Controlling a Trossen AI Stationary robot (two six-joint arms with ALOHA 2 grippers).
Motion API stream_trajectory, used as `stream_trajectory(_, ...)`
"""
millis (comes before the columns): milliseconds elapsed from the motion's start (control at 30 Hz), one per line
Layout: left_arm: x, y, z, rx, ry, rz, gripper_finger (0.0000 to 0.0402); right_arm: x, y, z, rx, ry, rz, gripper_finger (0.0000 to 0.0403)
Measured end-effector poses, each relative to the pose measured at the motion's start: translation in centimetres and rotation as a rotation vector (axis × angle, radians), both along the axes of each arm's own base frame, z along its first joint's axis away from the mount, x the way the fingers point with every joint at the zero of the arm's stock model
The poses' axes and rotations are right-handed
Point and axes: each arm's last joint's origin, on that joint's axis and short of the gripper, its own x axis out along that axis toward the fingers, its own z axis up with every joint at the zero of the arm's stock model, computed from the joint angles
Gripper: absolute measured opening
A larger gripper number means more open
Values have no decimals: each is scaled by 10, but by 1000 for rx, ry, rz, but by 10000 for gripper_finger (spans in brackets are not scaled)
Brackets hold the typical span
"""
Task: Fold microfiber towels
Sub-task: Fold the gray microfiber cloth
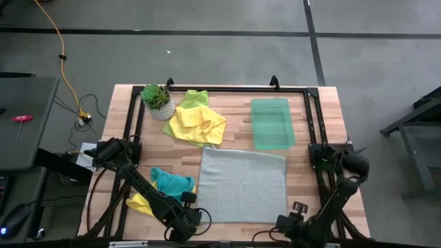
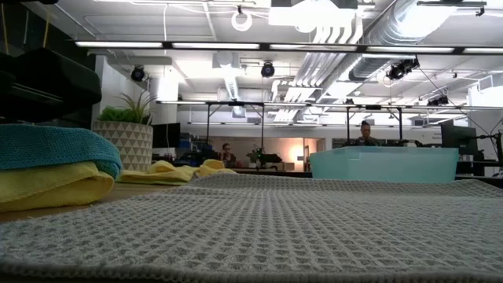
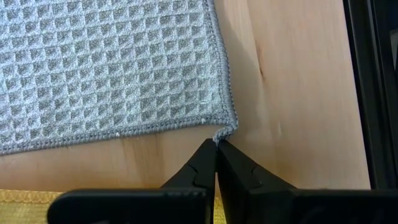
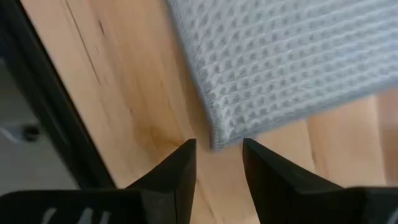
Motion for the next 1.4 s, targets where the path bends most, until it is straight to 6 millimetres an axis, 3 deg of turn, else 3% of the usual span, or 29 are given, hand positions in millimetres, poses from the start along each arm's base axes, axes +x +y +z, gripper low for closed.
stream_trajectory(167,0,0,0,0,0,1,0,5,2,-16,-26,50,32,124)
stream_trajectory(767,0,0,0,-8,4,6,0,7,1,-16,-51,26,102,120)
stream_trajectory(867,0,0,0,-8,4,6,0,7,0,-16,-50,25,101,91)
stream_trajectory(1000,0,1,1,-8,1,6,0,8,0,-17,-63,7,100,15)
stream_trajectory(1200,2,8,19,-46,-28,3,0,9,-4,-15,-124,-7,97,3)
stream_trajectory(1400,5,19,39,-63,-67,11,0,10,-2,3,-188,-11,103,1)
